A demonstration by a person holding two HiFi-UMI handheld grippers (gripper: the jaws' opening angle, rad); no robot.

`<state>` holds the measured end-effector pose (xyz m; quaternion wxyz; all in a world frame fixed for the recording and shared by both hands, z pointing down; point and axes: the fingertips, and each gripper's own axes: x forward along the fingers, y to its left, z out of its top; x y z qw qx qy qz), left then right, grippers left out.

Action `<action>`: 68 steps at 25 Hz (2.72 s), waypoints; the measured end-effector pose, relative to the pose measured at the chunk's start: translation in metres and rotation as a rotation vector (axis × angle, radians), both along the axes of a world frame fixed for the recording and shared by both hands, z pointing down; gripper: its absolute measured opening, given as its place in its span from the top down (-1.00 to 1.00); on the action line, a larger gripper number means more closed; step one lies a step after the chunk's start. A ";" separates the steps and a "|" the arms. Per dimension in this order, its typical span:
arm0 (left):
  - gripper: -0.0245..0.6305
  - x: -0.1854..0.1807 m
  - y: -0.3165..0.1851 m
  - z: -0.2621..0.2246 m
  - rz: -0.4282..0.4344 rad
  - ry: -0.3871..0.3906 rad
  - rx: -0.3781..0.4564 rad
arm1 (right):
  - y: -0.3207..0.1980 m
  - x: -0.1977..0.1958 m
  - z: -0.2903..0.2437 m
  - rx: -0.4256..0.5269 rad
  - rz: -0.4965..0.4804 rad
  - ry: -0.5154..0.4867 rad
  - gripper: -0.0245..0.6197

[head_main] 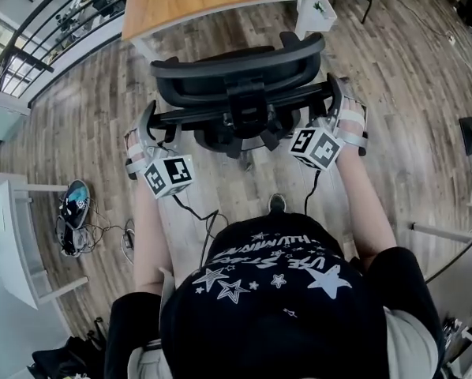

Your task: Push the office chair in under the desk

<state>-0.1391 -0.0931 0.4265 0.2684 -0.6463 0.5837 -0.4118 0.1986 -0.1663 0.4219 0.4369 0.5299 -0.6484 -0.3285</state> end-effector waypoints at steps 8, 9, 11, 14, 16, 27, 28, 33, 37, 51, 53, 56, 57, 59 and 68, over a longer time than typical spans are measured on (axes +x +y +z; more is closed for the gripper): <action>0.07 0.002 -0.020 0.003 -0.049 -0.007 0.004 | -0.034 0.001 0.001 0.038 -0.055 0.044 0.16; 0.07 0.001 -0.022 0.003 -0.056 -0.007 0.007 | -0.038 0.000 0.000 0.044 -0.062 0.046 0.16; 0.07 0.001 -0.032 0.002 -0.062 -0.006 0.005 | -0.049 0.000 -0.001 0.051 -0.073 0.050 0.16; 0.07 0.004 -0.052 0.002 -0.060 -0.010 -0.002 | -0.073 0.001 -0.002 0.040 -0.082 0.053 0.16; 0.07 0.004 -0.066 0.001 -0.061 -0.019 0.006 | -0.089 0.001 -0.002 0.040 -0.083 0.065 0.17; 0.07 -0.004 -0.154 -0.002 0.006 -0.051 0.047 | -0.180 -0.010 0.001 0.039 0.005 0.110 0.16; 0.07 -0.007 -0.165 -0.003 0.007 -0.050 0.050 | -0.189 -0.013 0.001 0.036 0.013 0.108 0.16; 0.07 -0.027 -0.217 -0.003 0.009 -0.045 0.056 | -0.235 -0.030 0.002 0.026 0.042 0.109 0.16; 0.07 -0.040 -0.255 0.000 0.031 -0.046 0.053 | -0.270 -0.042 0.003 0.021 0.080 0.134 0.16; 0.07 -0.105 -0.387 -0.001 0.087 -0.041 0.038 | -0.386 -0.103 0.001 -0.012 0.109 0.149 0.16; 0.06 -0.107 -0.396 -0.001 0.092 -0.051 0.048 | -0.393 -0.105 0.002 -0.006 0.117 0.118 0.14; 0.05 -0.107 -0.401 0.001 0.086 -0.045 0.060 | -0.393 -0.104 0.005 0.002 0.119 0.104 0.14; 0.05 -0.108 -0.402 0.001 0.086 -0.049 0.064 | -0.393 -0.105 0.007 0.003 0.120 0.109 0.14; 0.05 -0.111 -0.406 0.002 0.089 -0.063 0.069 | -0.395 -0.107 0.009 0.007 0.121 0.114 0.14; 0.04 -0.131 -0.459 0.002 0.056 -0.047 0.042 | -0.445 -0.128 0.006 0.008 0.063 0.106 0.14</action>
